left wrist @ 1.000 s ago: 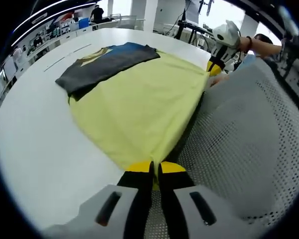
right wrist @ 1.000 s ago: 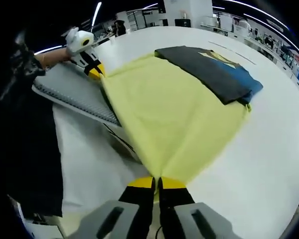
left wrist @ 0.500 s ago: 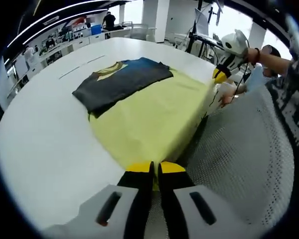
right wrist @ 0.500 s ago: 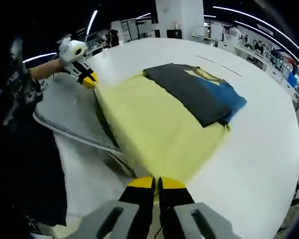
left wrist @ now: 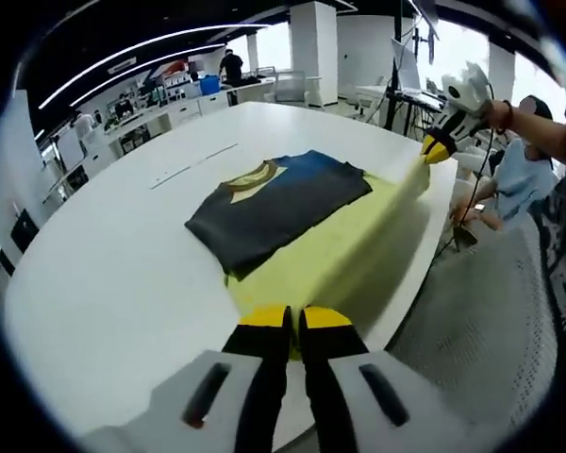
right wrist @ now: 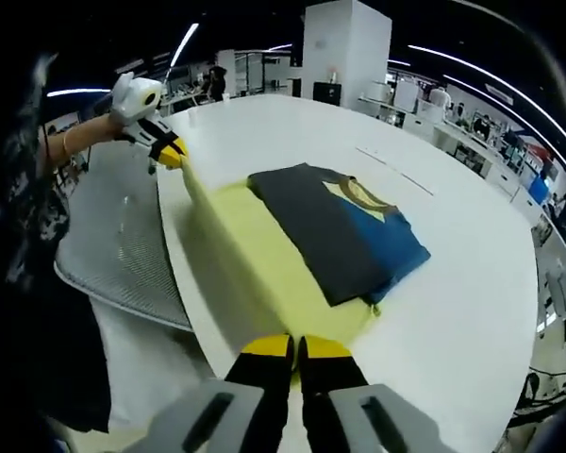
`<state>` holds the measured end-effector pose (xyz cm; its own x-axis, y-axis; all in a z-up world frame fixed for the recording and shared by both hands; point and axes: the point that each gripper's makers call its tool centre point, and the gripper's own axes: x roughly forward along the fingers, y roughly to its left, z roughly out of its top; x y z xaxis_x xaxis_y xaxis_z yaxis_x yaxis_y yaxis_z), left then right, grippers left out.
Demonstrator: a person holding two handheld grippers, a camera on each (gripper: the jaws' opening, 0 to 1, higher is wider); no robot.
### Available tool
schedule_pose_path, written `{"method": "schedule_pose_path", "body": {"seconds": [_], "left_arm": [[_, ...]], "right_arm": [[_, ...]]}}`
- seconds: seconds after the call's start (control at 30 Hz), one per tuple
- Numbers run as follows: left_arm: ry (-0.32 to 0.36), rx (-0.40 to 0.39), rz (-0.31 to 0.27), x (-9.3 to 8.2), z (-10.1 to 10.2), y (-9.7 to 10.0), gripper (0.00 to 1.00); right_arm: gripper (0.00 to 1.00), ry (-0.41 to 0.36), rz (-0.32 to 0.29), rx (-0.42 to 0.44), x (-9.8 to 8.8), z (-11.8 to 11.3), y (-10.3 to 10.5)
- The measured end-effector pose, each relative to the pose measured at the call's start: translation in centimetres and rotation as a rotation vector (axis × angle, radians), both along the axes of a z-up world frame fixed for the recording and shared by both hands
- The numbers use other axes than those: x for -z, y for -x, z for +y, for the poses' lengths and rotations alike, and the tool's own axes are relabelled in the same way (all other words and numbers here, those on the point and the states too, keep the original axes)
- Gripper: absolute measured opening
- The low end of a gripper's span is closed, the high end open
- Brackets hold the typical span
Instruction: Fold the garment on the visible template until the final outline fits inside the template.
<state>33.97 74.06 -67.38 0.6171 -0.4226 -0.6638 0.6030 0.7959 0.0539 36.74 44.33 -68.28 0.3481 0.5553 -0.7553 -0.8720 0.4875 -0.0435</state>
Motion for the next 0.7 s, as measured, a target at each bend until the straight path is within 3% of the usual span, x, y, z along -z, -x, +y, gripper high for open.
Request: {"method": "schedule_pose_path", "body": {"seconds": [0.47,0.7], "left_arm": [[-0.036,-0.071,-0.142,-3.0,0.5,-5.4,0.01],[-0.043,-0.093,-0.187,-4.2,0.6,-7.7,0.01]], "right_arm": [[0.0,0.0,-0.096,0.016,-2.7,0.5,-5.0],[0.0,0.016,-0.144,0.004,-4.0,0.9,-7.5]]}}
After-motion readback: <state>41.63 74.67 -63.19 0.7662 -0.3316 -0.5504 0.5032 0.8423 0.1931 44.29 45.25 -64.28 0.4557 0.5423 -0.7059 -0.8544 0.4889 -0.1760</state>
